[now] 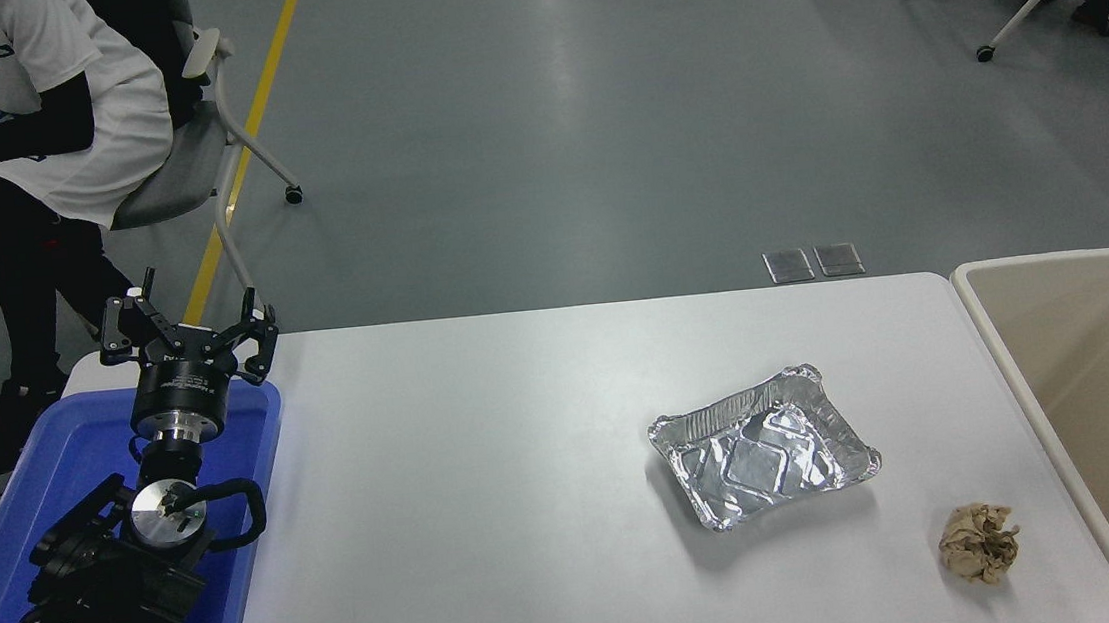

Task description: Pick up paper cup place in dustbin

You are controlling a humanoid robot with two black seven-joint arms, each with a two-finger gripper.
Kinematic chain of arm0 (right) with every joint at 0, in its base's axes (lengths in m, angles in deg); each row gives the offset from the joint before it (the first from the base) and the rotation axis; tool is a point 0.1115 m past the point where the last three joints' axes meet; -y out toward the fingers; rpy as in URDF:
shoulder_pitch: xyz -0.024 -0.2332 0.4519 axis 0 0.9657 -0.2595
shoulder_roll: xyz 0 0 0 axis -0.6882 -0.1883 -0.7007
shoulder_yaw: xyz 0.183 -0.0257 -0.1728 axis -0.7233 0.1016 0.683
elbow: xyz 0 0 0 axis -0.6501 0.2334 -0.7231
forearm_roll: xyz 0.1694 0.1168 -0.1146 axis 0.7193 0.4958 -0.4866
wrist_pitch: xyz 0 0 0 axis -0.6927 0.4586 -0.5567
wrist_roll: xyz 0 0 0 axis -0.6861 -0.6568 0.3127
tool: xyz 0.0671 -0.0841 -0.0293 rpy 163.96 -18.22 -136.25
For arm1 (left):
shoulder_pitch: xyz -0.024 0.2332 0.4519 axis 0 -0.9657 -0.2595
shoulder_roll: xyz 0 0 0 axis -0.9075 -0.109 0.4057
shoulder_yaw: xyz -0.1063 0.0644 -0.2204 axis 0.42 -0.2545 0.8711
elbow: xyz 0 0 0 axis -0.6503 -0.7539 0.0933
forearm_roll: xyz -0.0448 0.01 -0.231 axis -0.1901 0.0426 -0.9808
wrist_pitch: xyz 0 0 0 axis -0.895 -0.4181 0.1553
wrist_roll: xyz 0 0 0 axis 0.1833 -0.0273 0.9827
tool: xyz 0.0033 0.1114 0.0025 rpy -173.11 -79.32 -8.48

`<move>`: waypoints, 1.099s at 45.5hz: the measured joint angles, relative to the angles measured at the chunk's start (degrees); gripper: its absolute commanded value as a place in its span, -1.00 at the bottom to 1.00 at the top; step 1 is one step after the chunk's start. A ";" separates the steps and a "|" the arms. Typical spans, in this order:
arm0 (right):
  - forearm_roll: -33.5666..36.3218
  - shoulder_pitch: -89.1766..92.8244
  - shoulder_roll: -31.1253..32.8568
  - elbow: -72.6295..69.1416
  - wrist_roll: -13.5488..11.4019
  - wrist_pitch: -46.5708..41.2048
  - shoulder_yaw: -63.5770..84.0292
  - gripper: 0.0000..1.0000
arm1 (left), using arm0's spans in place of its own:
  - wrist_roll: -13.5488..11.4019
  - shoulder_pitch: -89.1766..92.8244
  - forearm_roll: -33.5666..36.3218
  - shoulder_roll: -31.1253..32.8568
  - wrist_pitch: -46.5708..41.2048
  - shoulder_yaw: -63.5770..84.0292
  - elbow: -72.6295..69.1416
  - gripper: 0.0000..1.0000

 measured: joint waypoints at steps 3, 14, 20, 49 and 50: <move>-0.05 -0.13 0.00 -0.09 -0.03 -0.08 0.04 1.00 | 0.00 0.00 -0.01 0.03 0.00 -0.02 0.00 0.98; -0.70 -1.05 0.75 -1.28 -0.14 -0.36 0.78 1.00 | 0.00 -0.02 -0.05 0.02 0.00 -0.02 0.00 0.98; -0.84 -2.30 2.35 -4.02 -0.20 -0.42 2.35 1.00 | 0.00 -0.02 -0.05 0.02 0.00 -0.03 0.00 0.98; -0.37 -22.26 17.75 -32.26 -0.13 -0.41 23.85 1.00 | 0.00 -0.01 0.00 0.04 0.00 -0.03 -0.01 0.98; -0.34 -23.20 17.86 -33.01 -0.13 -0.42 24.98 1.00 | 0.00 -0.01 0.01 0.04 0.00 -0.03 -0.01 0.98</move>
